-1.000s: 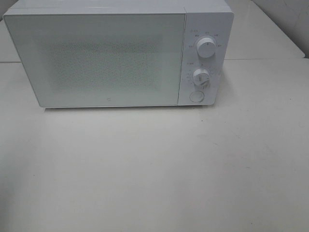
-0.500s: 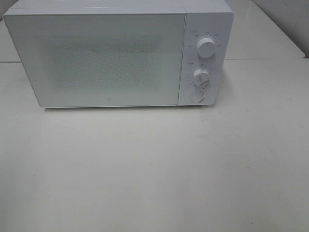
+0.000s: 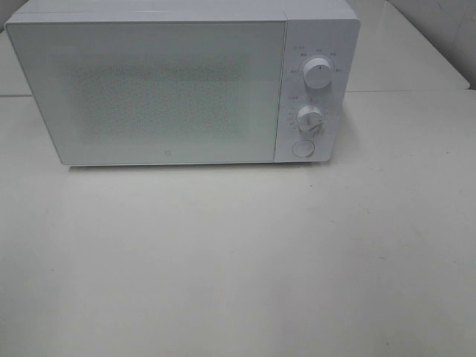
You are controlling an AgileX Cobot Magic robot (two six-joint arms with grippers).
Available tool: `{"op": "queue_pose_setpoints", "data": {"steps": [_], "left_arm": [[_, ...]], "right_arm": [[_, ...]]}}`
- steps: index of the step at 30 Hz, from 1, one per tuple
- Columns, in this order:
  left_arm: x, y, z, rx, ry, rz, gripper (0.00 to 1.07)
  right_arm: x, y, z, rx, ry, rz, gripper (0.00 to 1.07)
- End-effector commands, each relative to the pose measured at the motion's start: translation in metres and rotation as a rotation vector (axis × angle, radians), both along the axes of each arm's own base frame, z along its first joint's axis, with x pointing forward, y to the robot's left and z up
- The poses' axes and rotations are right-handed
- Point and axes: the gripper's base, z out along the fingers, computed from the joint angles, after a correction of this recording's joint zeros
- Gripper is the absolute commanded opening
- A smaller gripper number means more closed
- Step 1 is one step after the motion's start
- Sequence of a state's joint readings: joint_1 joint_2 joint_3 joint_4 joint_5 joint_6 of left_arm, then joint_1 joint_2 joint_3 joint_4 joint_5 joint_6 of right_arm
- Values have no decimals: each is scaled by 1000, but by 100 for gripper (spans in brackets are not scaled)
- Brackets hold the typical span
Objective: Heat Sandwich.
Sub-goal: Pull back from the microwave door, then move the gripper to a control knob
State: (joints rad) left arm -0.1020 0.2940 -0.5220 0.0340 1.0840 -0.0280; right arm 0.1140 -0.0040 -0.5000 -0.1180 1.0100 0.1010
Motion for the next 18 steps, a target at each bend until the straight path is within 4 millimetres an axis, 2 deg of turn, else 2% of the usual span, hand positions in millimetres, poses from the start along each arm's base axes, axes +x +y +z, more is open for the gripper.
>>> {"op": "queue_pose_setpoints", "data": {"steps": [1, 7, 15, 18], "left_arm": [[0, -1, 0, -16, -16, -1, 100], [-6, 1, 1, -21, -57, 49, 100], [-45, 2, 4, -29, -302, 122, 100], [-51, 2, 4, -33, -341, 121, 100]], "right_arm": [[-3, 0, 0, -2, -37, -7, 74], [-3, -1, 0, -2, -37, -8, 73], [-3, -1, 0, -2, -37, -8, 73], [-3, -1, 0, -2, -37, -8, 73]]}}
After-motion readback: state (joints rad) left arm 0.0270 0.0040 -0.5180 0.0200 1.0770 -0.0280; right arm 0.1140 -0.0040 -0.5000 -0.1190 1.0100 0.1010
